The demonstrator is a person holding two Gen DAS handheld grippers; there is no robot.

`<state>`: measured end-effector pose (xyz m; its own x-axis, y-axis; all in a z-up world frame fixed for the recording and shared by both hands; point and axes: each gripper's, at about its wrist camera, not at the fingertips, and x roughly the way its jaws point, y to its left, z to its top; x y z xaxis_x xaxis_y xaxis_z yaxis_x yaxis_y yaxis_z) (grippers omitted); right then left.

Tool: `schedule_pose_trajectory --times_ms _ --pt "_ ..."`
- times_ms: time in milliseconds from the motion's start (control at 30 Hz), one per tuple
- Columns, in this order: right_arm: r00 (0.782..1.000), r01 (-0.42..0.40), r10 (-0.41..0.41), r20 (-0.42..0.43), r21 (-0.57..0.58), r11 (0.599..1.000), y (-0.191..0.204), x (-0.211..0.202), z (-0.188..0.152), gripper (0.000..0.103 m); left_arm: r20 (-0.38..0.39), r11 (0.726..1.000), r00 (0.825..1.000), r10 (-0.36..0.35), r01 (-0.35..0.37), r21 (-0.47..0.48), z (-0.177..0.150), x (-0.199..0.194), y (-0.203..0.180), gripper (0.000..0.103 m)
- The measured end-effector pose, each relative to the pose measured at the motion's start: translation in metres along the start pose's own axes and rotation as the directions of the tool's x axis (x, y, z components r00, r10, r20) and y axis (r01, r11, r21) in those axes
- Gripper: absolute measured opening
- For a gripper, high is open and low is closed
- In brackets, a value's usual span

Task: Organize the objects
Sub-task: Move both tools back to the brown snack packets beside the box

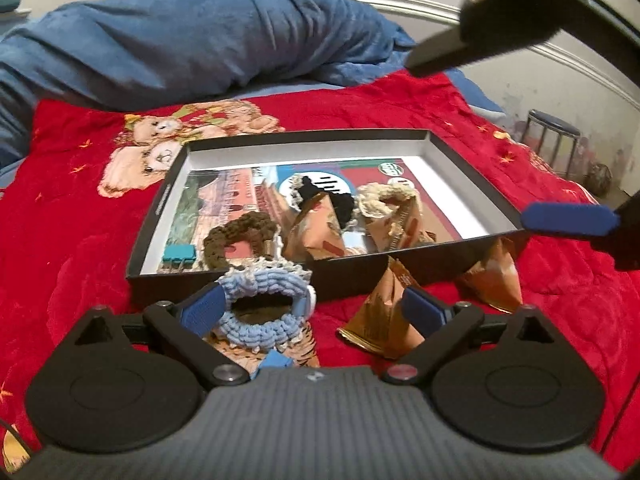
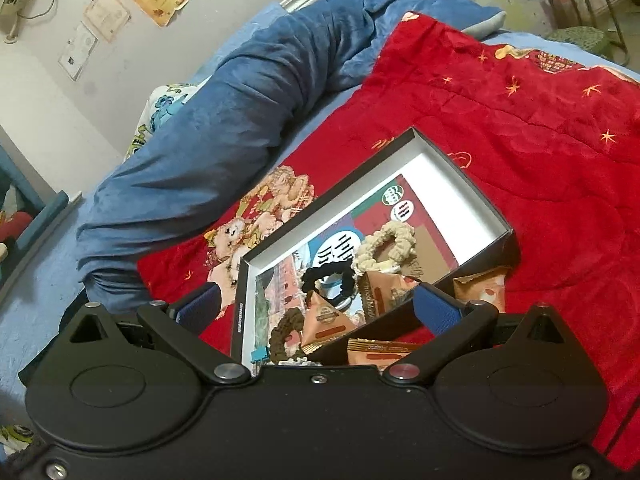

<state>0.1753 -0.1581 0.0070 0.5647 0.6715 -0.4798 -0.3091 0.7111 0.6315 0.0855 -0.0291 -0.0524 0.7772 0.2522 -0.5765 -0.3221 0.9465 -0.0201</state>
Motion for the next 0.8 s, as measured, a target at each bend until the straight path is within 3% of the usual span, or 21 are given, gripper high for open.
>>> schedule_pose_trajectory --times_ms 300,800 --pt "0.998 0.051 -0.05 0.023 -0.037 0.998 0.0029 -0.0066 0.0017 0.103 0.015 0.999 1.0 0.005 -0.006 0.045 -0.003 -0.0091 -0.0039 0.1" --pt "0.999 0.036 -0.036 0.007 -0.039 0.999 0.0058 -0.0008 -0.0002 0.103 0.008 1.0 1.0 0.004 -0.004 0.012 -0.0013 -0.0088 0.0019 0.1"
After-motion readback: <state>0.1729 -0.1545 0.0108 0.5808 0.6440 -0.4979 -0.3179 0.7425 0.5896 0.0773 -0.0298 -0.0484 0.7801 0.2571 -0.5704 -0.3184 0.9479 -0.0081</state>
